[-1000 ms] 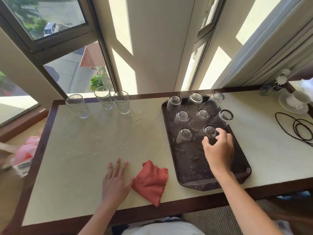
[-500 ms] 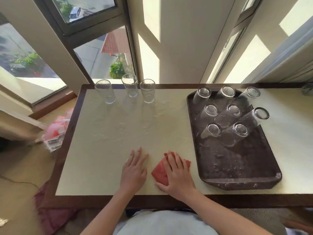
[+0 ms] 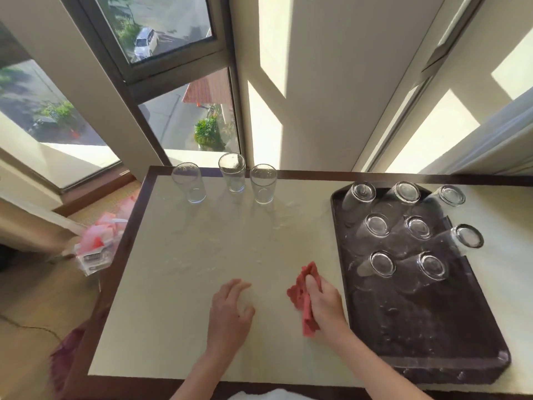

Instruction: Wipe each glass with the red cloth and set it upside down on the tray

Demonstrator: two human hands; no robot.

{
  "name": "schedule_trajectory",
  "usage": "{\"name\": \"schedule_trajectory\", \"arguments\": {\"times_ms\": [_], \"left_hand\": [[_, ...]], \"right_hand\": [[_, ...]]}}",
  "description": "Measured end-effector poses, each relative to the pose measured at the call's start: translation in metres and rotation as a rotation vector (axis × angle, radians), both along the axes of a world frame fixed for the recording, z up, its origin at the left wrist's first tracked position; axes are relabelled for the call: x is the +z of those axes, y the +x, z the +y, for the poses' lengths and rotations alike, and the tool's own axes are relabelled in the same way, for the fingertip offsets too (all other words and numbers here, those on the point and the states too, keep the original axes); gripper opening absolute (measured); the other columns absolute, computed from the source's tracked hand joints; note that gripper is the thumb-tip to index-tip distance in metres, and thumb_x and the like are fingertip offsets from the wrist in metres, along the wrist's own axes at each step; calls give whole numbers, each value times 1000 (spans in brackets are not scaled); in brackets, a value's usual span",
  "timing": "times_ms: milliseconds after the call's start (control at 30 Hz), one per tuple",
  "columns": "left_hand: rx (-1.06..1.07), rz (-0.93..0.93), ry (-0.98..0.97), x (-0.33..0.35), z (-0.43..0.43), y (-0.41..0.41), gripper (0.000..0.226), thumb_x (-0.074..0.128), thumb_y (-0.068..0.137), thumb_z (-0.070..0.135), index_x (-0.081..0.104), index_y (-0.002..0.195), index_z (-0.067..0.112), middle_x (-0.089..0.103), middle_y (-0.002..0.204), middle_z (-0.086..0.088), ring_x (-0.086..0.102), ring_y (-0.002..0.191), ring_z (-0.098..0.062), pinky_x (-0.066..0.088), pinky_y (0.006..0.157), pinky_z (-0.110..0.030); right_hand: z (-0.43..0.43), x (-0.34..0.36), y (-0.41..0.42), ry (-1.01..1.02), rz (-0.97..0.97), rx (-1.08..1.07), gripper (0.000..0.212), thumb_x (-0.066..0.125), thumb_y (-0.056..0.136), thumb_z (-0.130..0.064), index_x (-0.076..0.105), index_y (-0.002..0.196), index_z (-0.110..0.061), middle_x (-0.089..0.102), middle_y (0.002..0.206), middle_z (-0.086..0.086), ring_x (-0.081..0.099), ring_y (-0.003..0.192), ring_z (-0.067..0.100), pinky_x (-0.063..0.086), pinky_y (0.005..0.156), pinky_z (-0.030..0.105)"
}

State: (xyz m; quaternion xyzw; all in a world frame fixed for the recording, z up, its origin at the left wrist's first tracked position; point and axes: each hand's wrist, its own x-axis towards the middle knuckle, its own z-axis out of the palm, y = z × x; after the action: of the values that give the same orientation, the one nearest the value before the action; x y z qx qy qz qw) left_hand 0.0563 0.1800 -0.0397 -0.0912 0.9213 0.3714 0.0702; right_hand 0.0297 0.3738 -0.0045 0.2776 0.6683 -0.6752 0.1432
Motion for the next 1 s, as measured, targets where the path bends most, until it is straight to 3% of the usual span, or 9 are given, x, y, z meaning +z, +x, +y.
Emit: {"name": "schedule_trajectory", "arguments": {"times_ms": [67,133,200,367,467,567,667,833,1000], "left_hand": [[73,45,61,9,6,-31,47,71,80,1,64,123,17,54,127,4,52,126,-24,30,106,-19],[103,71,121,22,15,-69,51,72,79,2,61,127,14,53,122,5,55,121,-25,37,104,-25],[134,58,186,35,26,-108,60,74,80,8,52,135,15,50,125,5,54,120,-22,42,101,-31],[277,13,311,44,48,-188,93,83,76,28,29,151,14,38,152,-4,41,137,-22,36,113,-41],[345,20,320,42,57,-216,102,85,73,33,25,152,11,35,155,-7,35,142,-23,31,115,-34],[371,65,299,36,65,-233,100,85,74,30,23,151,10,36,155,-9,35,143,-25,31,112,-31],[370,104,270,31,73,-242,87,82,78,27,30,147,13,45,149,-7,44,135,-27,37,107,-36],[381,131,263,28,69,-239,69,81,78,28,42,134,16,57,136,3,54,125,-23,42,102,-39],[258,41,425,38,48,-183,62,84,76,32,46,125,24,61,121,7,58,116,-19,45,97,-35]], "right_hand": [[6,15,-20,-165,-64,-133,24,47,103,-15,66,89,-7,68,78,12,67,60,20,58,65,38],[9,29,-35,-240,-72,-192,27,47,103,-18,68,90,-6,68,76,11,61,56,17,52,56,29],[10,36,-45,-292,-93,-221,29,47,103,-22,69,93,-5,68,78,12,59,58,17,52,52,29],[9,44,-61,-491,-129,-272,34,46,102,-24,67,95,1,70,82,18,58,59,19,47,57,27],[8,36,-63,-471,-183,-301,34,48,101,-27,68,101,1,71,90,22,64,61,21,51,52,29],[6,28,-61,-462,-202,-306,34,50,100,-29,68,104,-1,71,96,23,65,58,17,51,51,29],[6,30,-57,-446,-201,-297,32,49,100,-29,69,99,-4,73,77,13,68,64,23,54,63,36],[5,35,-51,-441,-204,-334,32,49,101,-27,68,101,-1,71,73,12,63,52,16,50,50,28],[5,44,-39,-443,-124,-319,38,48,100,-29,67,103,4,71,73,15,64,81,34,51,62,34]]}}
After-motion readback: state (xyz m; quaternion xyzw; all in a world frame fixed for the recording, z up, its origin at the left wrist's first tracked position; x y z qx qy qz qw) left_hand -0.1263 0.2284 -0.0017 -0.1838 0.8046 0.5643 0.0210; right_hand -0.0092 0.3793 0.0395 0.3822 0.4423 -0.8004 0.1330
